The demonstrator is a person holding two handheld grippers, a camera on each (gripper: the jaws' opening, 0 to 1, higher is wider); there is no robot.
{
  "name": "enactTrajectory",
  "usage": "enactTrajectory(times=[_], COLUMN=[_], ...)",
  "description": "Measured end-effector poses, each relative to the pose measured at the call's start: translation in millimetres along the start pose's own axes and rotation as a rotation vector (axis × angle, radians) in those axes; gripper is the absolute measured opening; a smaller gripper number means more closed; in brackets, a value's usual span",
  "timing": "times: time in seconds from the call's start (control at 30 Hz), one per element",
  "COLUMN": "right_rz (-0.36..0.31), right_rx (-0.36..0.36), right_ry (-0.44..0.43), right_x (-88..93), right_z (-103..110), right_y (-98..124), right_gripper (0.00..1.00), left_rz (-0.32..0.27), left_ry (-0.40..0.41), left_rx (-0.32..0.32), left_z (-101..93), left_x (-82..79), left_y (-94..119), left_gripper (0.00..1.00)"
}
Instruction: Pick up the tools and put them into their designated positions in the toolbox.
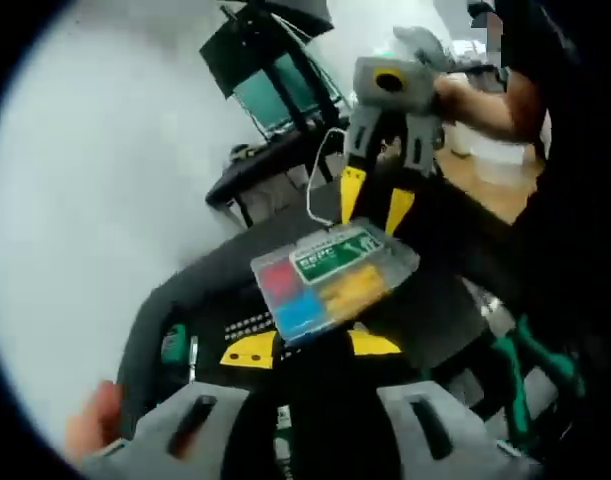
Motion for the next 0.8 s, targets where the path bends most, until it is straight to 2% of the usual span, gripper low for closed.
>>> enactTrajectory(times=[0.07,0.2,0.27,0.33,0.37,0.43,0.47,0.5,0.53,0.57,0.63,0.67,0.73,0.8], right_rz=[0.002,0.020,0.021,0.010,0.008,0.007,0.004,0.016,0.022,0.012,0.011,-0.003,0.006,-0.032], right_rx=[0.005,0.011,0.011,0.016,0.013,0.023,0.040,0.057,0.059,0.054,-0.007,-0.020,-0.092,-0.095], right_ry=[-0.027,-0.087,-0.102,-0.112,-0.129,-0.125,-0.107,-0.050,-0.049,-0.077,-0.142,-0.141,-0.197,-0.231], right_x=[2.1,3.2,3.4,4.8,5.1,5.7,6.8,7.4,8.2,8.0,11.2,11.1,15.6,19.0], right_z=[-1,3,2,1,1,3,4,6,8,7,8,7,9,10], right_y=[-1,8,8,6,5,5,4,5,5,8,12,15,21,22], right_gripper=[0.18,0.15,0.15,0.15,0.15,0.16,0.16,0.16,0.17,0.17,0.17,0.17,0.18,0.19], left_rz=[0.000,-0.034,-0.027,0.000,0.017,0.043,0.048,0.050,0.052,0.064,0.116,0.109,0.136,0.149], left_ry=[-0.021,0.024,0.037,0.023,0.043,0.057,0.053,0.051,0.052,0.050,0.012,-0.008,-0.047,-0.111], left_rx=[-0.013,0.010,0.020,0.013,0.016,0.013,0.008,0.005,0.016,0.011,0.013,0.008,0.037,0.018], left_z=[0.9,5.4,7.7,7.9,7.1,4.5,4.9,4.0,2.1,2.2,-1.9,-2.8,-7.3,-8.3], left_x=[-1.5,-9.7,-10.1,-8.2,-7.5,-5.3,-5.7,-6.5,-8.1,-8.7,-6.9,-8.6,-12.5,-15.4], left_y=[-1,6,7,1,-1,-6,-7,-6,-6,-8,-13,-14,-13,-13], left_gripper=[0.22,0.19,0.18,0.19,0.19,0.19,0.19,0.18,0.18,0.18,0.15,0.13,0.09,0.09])
Point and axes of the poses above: the point that each gripper's makers call its tool centre point, and the gripper's own axes: y roughly backward along the fingers, z roughly to its left, x roughly out of its underside, the point moved 8 cm from there along y, roughly backward along the fingers, and after that the axes turned 15 degrees about z, right-handed, at the moved point
